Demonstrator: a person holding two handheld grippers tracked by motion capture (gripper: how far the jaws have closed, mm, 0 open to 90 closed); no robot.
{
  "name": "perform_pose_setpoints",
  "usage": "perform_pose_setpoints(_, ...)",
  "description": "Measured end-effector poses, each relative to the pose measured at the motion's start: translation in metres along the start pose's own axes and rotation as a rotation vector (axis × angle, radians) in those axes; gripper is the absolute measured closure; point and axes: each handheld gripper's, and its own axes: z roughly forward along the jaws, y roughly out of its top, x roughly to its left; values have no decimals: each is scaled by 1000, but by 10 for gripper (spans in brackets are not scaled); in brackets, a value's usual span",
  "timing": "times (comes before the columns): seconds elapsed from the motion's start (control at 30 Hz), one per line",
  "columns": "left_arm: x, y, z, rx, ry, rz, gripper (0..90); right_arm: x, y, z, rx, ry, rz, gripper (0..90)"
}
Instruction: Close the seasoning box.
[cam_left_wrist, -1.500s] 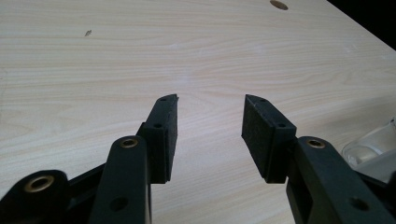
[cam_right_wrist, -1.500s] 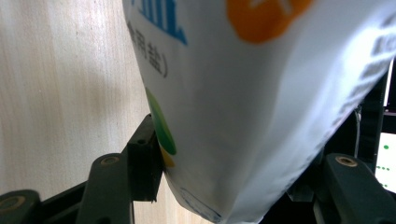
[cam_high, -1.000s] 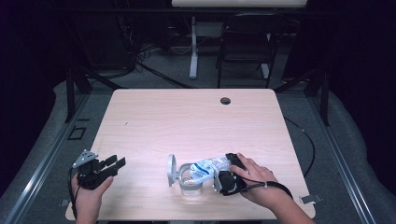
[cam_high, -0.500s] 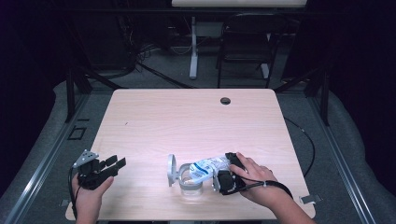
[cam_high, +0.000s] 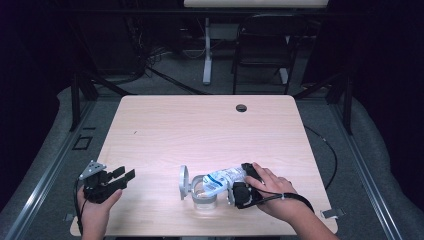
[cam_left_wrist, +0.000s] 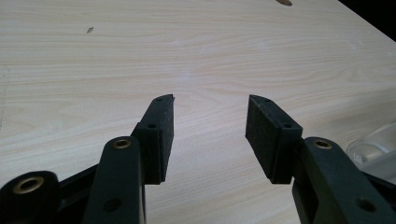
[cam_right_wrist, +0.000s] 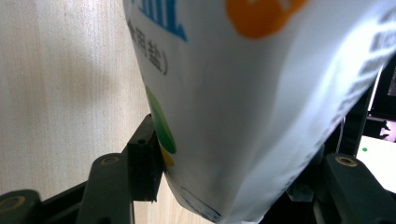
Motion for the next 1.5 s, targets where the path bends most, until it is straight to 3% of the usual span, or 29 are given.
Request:
perform_pose_setpoints(0.23, 1, 0, 0, 2, 1, -5, 497, -2, 1, -2, 7, -12, -33, 419)
perform_pose_setpoints(0.43, 0, 0, 0, 6, 12, -2, 495, -2, 2, -1, 9, -4, -31, 419)
perform_pose_setpoints(0.57, 0, -1, 1, 8, 25, 7, 490, -4, 3, -3, 11, -18, -62, 420)
perform_pose_setpoints(0.73, 0, -1, 1, 6, 22, 4, 490, -4, 3, -3, 13, -8, -55, 420)
perform_pose_setpoints(1.5, 1, -1, 0, 12, 28, 1, 489, -6, 7, -6, 45, -45, -129, 422)
